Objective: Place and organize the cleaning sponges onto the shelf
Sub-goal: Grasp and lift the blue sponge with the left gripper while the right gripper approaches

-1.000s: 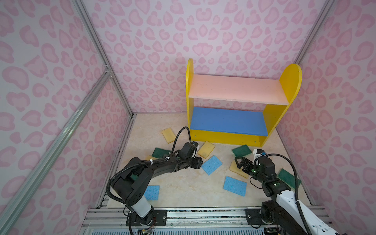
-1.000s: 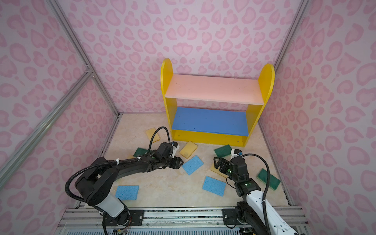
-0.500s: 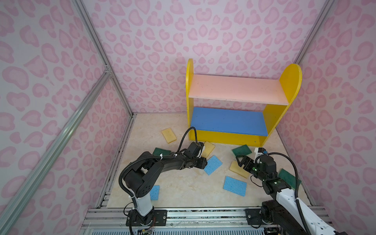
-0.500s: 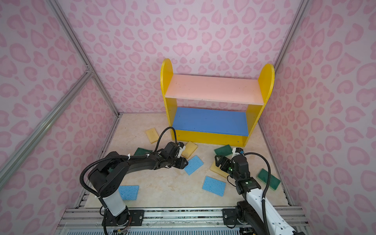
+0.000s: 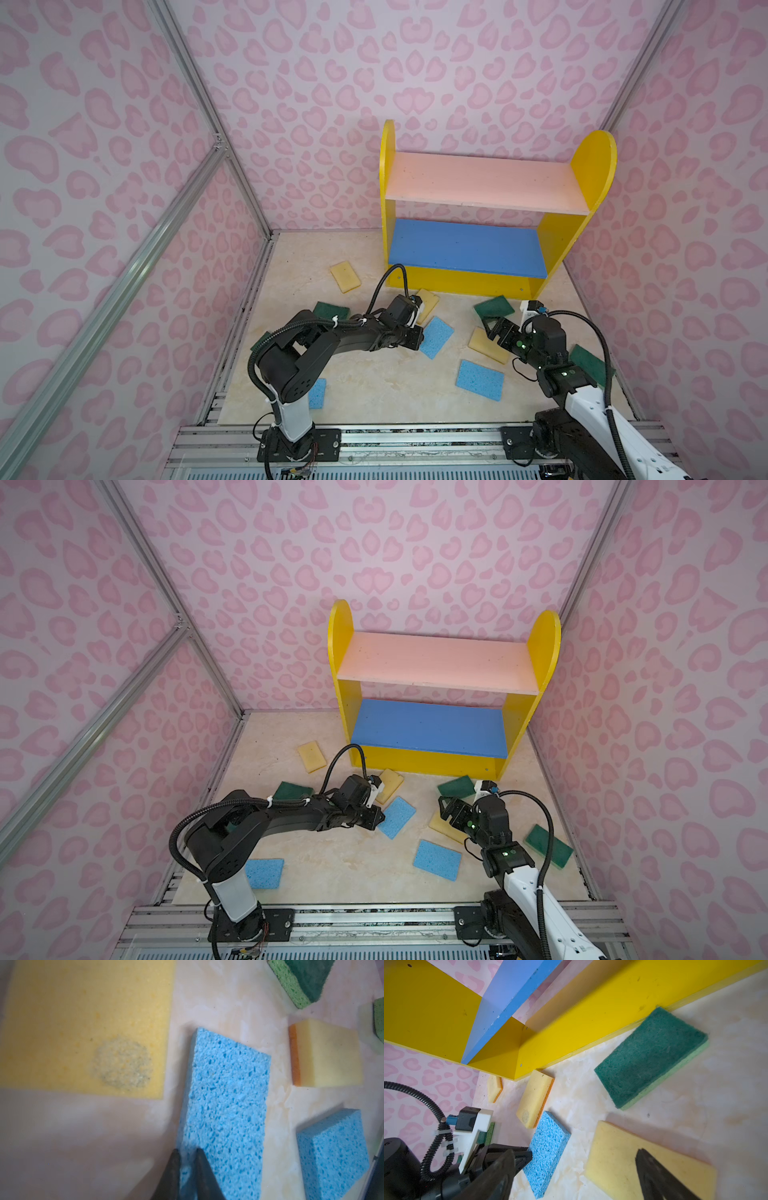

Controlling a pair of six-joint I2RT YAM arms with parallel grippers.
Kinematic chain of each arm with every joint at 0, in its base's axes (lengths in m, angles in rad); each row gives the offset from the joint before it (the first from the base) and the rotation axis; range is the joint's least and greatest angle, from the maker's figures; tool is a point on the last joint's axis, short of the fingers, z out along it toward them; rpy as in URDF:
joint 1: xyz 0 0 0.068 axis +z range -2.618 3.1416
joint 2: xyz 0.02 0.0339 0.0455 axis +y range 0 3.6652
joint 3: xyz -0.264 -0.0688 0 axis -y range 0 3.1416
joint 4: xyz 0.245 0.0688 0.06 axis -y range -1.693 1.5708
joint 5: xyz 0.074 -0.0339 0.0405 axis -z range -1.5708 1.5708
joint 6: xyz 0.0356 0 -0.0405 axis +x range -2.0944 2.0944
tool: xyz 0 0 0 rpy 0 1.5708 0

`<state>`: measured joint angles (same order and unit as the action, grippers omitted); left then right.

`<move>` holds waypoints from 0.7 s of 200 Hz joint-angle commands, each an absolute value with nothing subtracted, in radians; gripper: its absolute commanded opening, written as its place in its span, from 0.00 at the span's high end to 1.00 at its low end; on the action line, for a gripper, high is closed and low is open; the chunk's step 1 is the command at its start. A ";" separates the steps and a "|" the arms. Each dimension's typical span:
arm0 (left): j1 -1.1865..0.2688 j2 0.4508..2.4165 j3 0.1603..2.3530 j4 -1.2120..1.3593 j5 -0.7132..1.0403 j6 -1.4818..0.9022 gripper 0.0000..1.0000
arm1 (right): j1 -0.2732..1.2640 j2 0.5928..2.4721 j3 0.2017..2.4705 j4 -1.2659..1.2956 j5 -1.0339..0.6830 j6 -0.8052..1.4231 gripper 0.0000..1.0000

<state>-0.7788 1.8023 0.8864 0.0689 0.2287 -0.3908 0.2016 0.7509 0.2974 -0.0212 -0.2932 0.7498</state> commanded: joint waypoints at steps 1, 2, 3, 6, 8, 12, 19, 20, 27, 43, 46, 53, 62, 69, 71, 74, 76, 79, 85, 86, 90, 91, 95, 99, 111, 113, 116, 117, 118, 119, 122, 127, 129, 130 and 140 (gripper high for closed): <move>-0.781 1.776 0.862 0.059 0.243 -0.404 0.96 | 0.203 0.760 0.306 -0.028 -0.311 0.760 0.08; -0.780 1.774 0.860 0.060 0.244 -0.405 0.96 | 0.203 0.761 0.306 -0.028 -0.312 0.760 0.08; -0.780 1.771 0.858 0.062 0.244 -0.406 0.96 | 0.203 0.762 0.306 -0.028 -0.312 0.761 0.08; -0.780 1.766 0.854 0.066 0.245 -0.409 0.96 | 0.204 0.764 0.306 -0.028 -0.316 0.762 0.08; -0.779 1.763 0.851 0.068 0.246 -0.411 0.96 | 0.204 0.765 0.307 -0.028 -0.319 0.764 0.08; -0.779 1.754 0.845 0.073 0.248 -0.415 0.96 | 0.205 0.768 0.308 -0.027 -0.322 0.766 0.08; -0.780 1.738 0.839 0.078 0.251 -0.423 0.96 | 0.208 0.769 0.312 -0.028 -0.328 0.768 0.08; -0.780 1.736 0.839 0.078 0.252 -0.424 0.96 | 0.208 0.770 0.313 -0.030 -0.328 0.768 0.08; -0.780 1.717 0.834 0.078 0.256 -0.435 0.96 | 0.212 0.769 0.321 -0.036 -0.332 0.772 0.08; -0.780 1.665 0.831 0.073 0.266 -0.465 0.96 | 0.222 0.765 0.344 -0.059 -0.345 0.776 0.08; -0.780 1.652 0.831 0.070 0.267 -0.471 0.96 | 0.225 0.763 0.350 -0.063 -0.349 0.778 0.08; -0.781 1.625 0.833 0.063 0.270 -0.484 0.96 | 0.229 0.760 0.363 -0.074 -0.361 0.782 0.08; -0.779 1.587 0.838 0.045 0.271 -0.497 0.96 | 0.237 0.755 0.379 -0.088 -0.375 0.789 0.08; -0.779 1.560 0.846 0.028 0.271 -0.506 0.96 | 0.247 0.751 0.390 -0.091 -0.390 0.793 0.08; -0.779 1.552 0.850 0.022 0.271 -0.508 0.96 | 0.249 0.749 0.394 -0.091 -0.394 0.794 0.08; -0.778 1.542 0.853 0.014 0.271 -0.510 0.96 | 0.254 0.749 0.397 -0.095 -0.399 0.796 0.08; -0.778 1.534 0.857 0.009 0.271 -0.513 0.96 | 0.257 0.748 0.400 -0.097 -0.403 0.797 0.08; -0.778 1.522 0.862 0.001 0.271 -0.516 0.96 | 0.263 0.747 0.406 -0.101 -0.407 0.800 0.08; -0.777 1.500 0.874 -0.017 0.271 -0.525 0.96 | 0.274 0.744 0.416 -0.105 -0.415 0.804 0.08; -0.777 1.497 0.876 -0.020 0.270 -0.525 0.96 | 0.277 0.744 0.417 -0.106 -0.417 0.805 0.08; -0.776 1.483 0.883 -0.033 0.269 -0.532 0.96 | 0.285 0.743 0.422 -0.105 -0.423 0.809 0.09; -0.775 1.479 0.885 -0.036 0.269 -0.535 0.96 | 0.287 0.742 0.424 -0.105 -0.424 0.809 0.09; -0.773 1.464 0.893 -0.048 0.268 -0.542 0.96 | 0.297 0.740 0.429 -0.104 -0.430 0.817 0.10; -0.770 1.452 0.901 -0.060 0.270 -0.552 0.96 | 0.306 0.740 0.434 -0.100 -0.437 0.826 0.11; -0.756 1.414 0.929 -0.095 0.272 -0.583 0.96 | 0.342 0.736 0.451 -0.081 -0.452 0.853 0.12; -0.753 1.407 0.934 -0.100 0.272 -0.589 0.96 | 0.349 0.738 0.456 -0.079 -0.454 0.856 0.12; -0.749 1.397 0.940 -0.108 0.272 -0.598 0.96 | 0.358 0.740 0.461 -0.076 -0.455 0.863 0.12; -0.747 1.395 0.943 -0.110 0.272 -0.601 0.96 | 0.362 0.740 0.464 -0.075 -0.455 0.864 0.12; -0.746 1.392 0.945 -0.113 0.272 -0.603 0.96 | 0.366 0.741 0.467 -0.075 -0.454 0.865 0.12; -0.744 1.389 0.947 -0.115 0.272 -0.607 0.96 | 0.368 0.742 0.468 -0.074 -0.455 0.867 0.12; -0.738 1.381 0.954 -0.120 0.272 -0.614 0.96 | 0.375 0.745 0.474 -0.074 -0.454 0.871 0.12; -0.730 1.368 0.965 -0.128 0.272 -0.630 0.96 | 0.394 0.751 0.487 -0.071 -0.454 0.879 0.12; -0.727 1.364 0.969 -0.131 0.273 -0.635 0.96 | 0.401 0.754 0.492 -0.069 -0.453 0.882 0.12; -0.724 1.362 0.971 -0.132 0.274 -0.637 0.96 | 0.405 0.756 0.494 -0.068 -0.454 0.883 0.13; -0.709 1.347 0.999 -0.151 0.276 -0.661 0.96 | 0.433 0.772 0.514 -0.046 -0.452 0.899 0.20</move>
